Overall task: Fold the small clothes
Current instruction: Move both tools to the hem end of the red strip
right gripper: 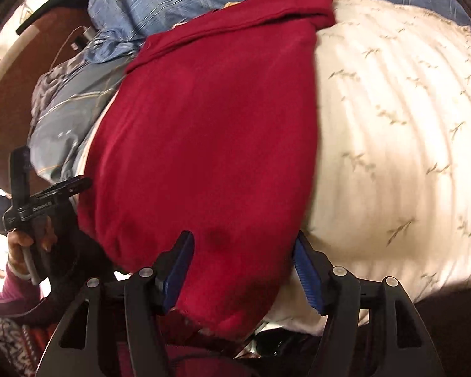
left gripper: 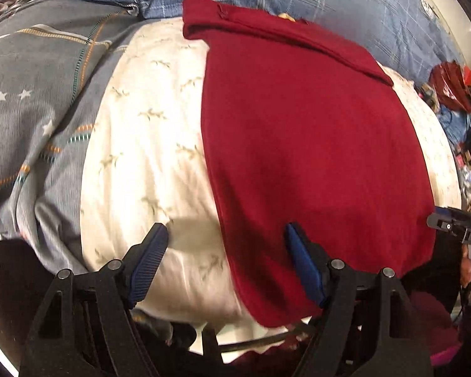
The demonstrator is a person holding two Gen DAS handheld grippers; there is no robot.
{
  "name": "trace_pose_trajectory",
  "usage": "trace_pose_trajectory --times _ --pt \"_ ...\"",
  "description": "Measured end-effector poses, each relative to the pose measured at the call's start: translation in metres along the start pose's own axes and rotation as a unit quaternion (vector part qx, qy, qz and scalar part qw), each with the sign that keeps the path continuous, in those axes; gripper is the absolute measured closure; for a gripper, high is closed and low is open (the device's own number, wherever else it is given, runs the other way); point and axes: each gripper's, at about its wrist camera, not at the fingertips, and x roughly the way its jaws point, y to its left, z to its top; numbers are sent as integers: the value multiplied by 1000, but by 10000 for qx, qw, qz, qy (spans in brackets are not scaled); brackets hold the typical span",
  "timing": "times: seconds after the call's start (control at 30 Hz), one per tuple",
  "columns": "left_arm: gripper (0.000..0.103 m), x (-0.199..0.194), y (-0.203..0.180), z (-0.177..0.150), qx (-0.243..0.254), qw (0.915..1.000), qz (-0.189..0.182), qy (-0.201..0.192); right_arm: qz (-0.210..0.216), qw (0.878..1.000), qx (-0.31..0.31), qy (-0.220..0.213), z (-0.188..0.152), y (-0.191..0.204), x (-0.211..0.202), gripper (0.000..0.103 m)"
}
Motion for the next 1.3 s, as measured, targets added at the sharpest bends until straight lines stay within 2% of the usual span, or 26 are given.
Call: trace_pose_trajectory --times 0.23,0.47,0.57,0.7,0.83,0.9,1.03,1.13,1.23,1.27,1.3 --pt "27 -2 -3 -4 -11 9997 -178 155 452 9989 123 70 -15 -4 -1 38" --pt "27 -2 -14 -10 239 9979 -479 376 736 9970 67 250 -21 -2 4 38" --pt "27 1 -11 -10 138 9967 -653 452 837 9961 39 260 -24 -1 5 44" --pt "27 2 -5 -9 -75 9955 -820 468 915 9955 157 202 -24 -2 6 61" --pt "27 2 -11 -10 41 9957 -790 477 860 9959 47 261 -27 9 12 72" --pt "36 1 -13 -11 90 9951 -853 501 895 9956 -51 288 -27 12 11 76" --pt "37 3 -12 -9 56 9948 -879 504 957 9949 -8 313 -25 11 15 75" --pt "37 4 -16 -7 39 9949 -865 513 1165 9922 203 405 -20 5 20 72" --pt "37 5 -16 -7 70 9951 -855 493 1128 9928 161 373 -20 6 20 73" --pt "39 5 -16 -7 100 9953 -836 472 1115 9931 163 336 -21 7 20 75" --pt "54 5 -17 -7 131 9959 -776 441 1078 9935 161 314 -22 8 20 80"
